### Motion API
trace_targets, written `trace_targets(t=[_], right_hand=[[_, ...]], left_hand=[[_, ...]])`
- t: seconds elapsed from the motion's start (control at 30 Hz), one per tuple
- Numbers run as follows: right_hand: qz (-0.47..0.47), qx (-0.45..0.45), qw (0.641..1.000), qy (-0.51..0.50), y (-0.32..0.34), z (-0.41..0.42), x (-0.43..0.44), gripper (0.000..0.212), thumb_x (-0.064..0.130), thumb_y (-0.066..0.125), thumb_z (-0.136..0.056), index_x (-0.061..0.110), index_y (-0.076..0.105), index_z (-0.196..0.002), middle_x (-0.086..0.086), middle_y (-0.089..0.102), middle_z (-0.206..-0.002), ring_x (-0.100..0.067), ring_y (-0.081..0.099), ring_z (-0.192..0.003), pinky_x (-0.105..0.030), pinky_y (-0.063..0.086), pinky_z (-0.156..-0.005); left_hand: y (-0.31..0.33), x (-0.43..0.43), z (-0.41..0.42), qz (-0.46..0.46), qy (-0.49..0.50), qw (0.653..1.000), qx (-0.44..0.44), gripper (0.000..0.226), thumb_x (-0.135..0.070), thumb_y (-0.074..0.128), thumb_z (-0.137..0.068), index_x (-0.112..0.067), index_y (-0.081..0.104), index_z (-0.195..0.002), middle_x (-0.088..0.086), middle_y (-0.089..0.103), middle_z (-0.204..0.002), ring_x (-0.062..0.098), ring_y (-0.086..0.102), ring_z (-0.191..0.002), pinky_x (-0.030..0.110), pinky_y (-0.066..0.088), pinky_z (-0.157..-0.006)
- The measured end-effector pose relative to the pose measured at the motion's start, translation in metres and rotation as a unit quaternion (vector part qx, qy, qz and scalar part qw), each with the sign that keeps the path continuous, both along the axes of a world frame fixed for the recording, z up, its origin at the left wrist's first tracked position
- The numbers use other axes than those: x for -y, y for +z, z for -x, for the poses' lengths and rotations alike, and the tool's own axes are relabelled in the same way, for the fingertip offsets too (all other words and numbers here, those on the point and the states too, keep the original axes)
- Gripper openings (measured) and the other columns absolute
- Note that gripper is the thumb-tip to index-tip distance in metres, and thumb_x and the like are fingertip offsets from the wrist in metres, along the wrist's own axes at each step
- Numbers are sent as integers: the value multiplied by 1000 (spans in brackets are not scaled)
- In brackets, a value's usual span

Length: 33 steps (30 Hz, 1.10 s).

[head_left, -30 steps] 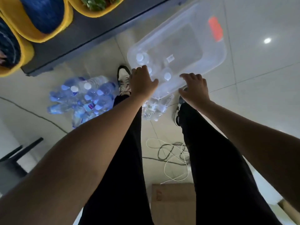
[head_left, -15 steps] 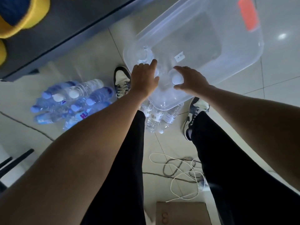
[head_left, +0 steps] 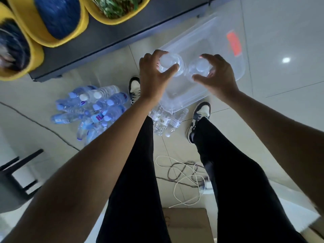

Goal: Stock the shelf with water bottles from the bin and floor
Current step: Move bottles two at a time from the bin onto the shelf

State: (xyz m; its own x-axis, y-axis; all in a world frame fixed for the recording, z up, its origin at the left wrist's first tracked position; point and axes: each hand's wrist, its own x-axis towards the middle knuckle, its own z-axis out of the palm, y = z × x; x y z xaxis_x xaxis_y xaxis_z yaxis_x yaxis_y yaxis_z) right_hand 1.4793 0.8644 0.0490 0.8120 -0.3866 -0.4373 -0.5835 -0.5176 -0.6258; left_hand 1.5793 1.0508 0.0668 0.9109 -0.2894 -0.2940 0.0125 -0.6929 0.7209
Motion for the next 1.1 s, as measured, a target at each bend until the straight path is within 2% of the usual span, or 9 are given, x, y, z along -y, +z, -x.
trace_targets(t=[0.1,0.23,0.3,0.43,0.5,0.57,0.73,0.93,1.1], right_hand=[[8,47,999,6,82,-16,7,64,41,79,-74,16,65,-132,-7,67,-109,-11,54,-78,-26,48,-77],[18,110,993,29,201,-34,11,50,46,74,-73,11,69,-108,-5,64,-92,-16,54,-70,-23,47,-66],[15,137,990,24,259,-42,11,42,45,74,-73,11,66,-95,0,58,-82,-12,47,-64,-15,36,-58],[-4,178,984,22,368,-60,16,41,41,73,-75,3,59,-84,-13,54,-70,-13,38,-61,-31,33,-57],[-11,201,979,33,421,-70,14,37,39,71,-75,6,57,-82,-4,51,-66,-5,38,-59,-27,33,-57],[-13,234,971,50,473,-79,9,34,39,68,-75,8,56,-80,8,44,-63,-1,38,-55,-19,29,-56],[-51,297,948,104,596,-102,-12,8,37,66,-75,33,59,-71,18,49,-53,1,39,-53,-16,32,-54],[-68,316,927,191,706,-148,-46,46,10,67,-90,47,65,-63,31,58,-53,11,53,-53,-4,37,-55],[-72,342,918,187,749,-198,-73,30,7,67,-95,32,67,-79,29,65,-61,12,58,-60,-8,45,-60]], left_hand=[[79,13,-9,64,32,997,30,34,-42,75,-79,-26,72,-109,-5,55,-88,23,56,-93,38,50,-84],[191,23,-26,150,29,983,106,23,-39,78,-83,-21,72,-96,5,64,-91,32,63,-90,56,52,-78],[252,28,-33,174,16,973,153,15,-33,78,-86,-34,63,-85,-6,55,-84,28,58,-85,50,49,-73],[363,26,-51,219,30,946,237,29,-33,78,-84,-41,51,-78,-17,38,-79,15,44,-78,30,34,-72],[406,22,-57,247,41,943,218,19,-38,78,-81,-21,70,-79,-13,39,-81,12,44,-77,28,35,-71],[451,14,-67,271,61,934,225,35,-39,79,-80,-4,76,-86,-6,41,-82,9,43,-76,24,35,-71],[567,-9,-84,330,47,902,275,31,-30,81,-80,0,75,-85,24,50,-85,16,49,-77,29,41,-70],[672,-54,-113,399,10,881,255,16,-25,79,-84,-14,74,-95,-5,75,-85,10,70,-85,38,59,-84],[720,-103,-153,405,-38,887,220,15,-11,76,-90,-11,74,-105,-7,78,-95,10,72,-98,31,57,-92]])
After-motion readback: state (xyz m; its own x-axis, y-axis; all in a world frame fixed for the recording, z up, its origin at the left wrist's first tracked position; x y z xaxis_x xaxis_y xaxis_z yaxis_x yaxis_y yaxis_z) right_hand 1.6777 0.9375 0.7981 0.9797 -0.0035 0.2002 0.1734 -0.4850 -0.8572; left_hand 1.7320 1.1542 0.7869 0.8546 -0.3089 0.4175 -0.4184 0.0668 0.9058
